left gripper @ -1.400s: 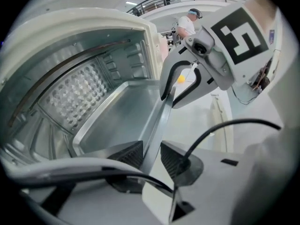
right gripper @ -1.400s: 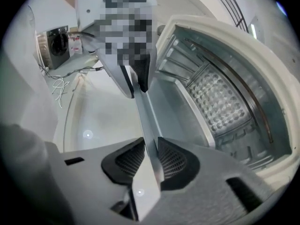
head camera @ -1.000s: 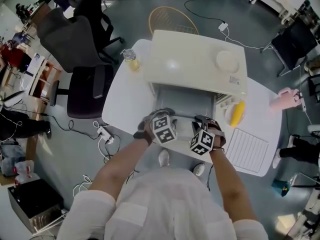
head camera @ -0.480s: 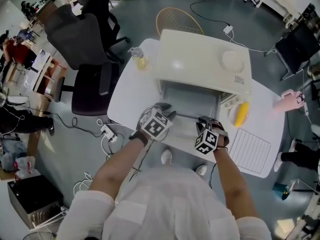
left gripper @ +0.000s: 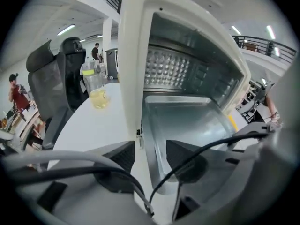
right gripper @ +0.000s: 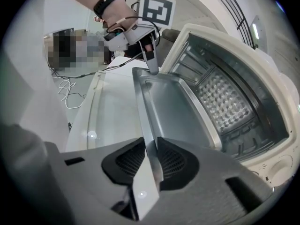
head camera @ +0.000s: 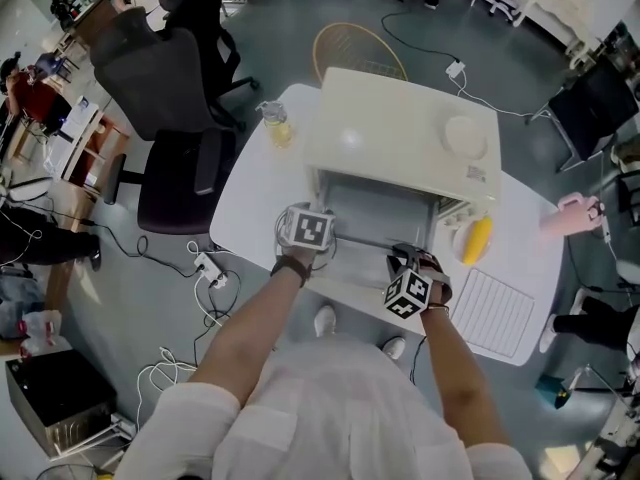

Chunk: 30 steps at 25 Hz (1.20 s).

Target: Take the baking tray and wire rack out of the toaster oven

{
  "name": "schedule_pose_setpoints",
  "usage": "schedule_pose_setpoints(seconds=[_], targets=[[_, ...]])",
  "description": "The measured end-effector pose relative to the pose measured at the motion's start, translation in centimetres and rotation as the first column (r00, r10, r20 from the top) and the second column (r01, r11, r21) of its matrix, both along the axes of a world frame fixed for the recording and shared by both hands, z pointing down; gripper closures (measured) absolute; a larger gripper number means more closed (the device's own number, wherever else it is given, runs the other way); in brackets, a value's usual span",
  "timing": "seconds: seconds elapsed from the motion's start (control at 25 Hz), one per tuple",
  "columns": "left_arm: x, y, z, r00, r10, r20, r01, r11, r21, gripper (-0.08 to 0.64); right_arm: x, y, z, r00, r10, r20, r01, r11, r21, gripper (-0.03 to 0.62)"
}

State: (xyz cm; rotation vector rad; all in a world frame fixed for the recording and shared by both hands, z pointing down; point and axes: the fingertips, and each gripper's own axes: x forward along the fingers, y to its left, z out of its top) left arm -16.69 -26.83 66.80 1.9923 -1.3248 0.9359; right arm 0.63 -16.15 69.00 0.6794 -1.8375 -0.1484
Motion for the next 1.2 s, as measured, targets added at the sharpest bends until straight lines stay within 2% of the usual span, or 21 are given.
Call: schedule_pose_setpoints(seconds=[0.2,0.4,0.52,0.6,0.68,0.92,1.08,1.2], targets=[[0.7,-0.5,1.4,1.000,-0.013,-0.003,0.013,0.999,-0.045,0.374,0.0,0.1,-0.1,1.000,-0.004,0.005,0.004,1.000,-0.008,0.508],[0.9,-0.5,2.2,0.999,-0.039,-0.032,0.036,0.995,-0.090,0.407,-0.1,-0.2,0.0,1.000,-0.003,0.004,0.003,1.000,-0.023,0.508],[1.6,-0.3,2.4,0.996,-0.053,-0.067,0.045,0.993,-0.108,0.410,0.0,-0.1,0.1,0.999,0.008,0.031,-0.006,0.999,-0.044,0.505],[2.0,0.7,2.6,0.990,-0.087,-0.111,0.067,0.982,-0.176,0.426,0.2,0.2,0.0,0.998,0.022,0.051,-0.018,0.998,-0.063,0.499],[1.7,1.5,2.8,0.984,-0.130,-0.125,0.098,0.967,-0.233,0.457,0.2,0.5,0.1,0.998,0.029,0.056,-0.025,0.997,-0.076,0.495],[0.5,1.3,2.9,0.974,-0.198,-0.109,0.164,0.952,-0.257,0.476,-0.1,1.0,0.5,0.999,0.003,0.051,0.002,0.996,-0.093,0.491],[0.5,1.6,3.2,0.968,-0.220,-0.120,0.181,0.945,-0.272,0.477,-0.1,1.8,0.6,0.996,0.009,0.086,0.005,0.988,-0.153,0.434],[0.6,1.6,3.3,0.967,-0.222,-0.124,0.183,0.945,-0.271,0.479,0.2,2.3,-0.2,0.993,0.010,0.114,0.011,0.984,-0.178,0.443]])
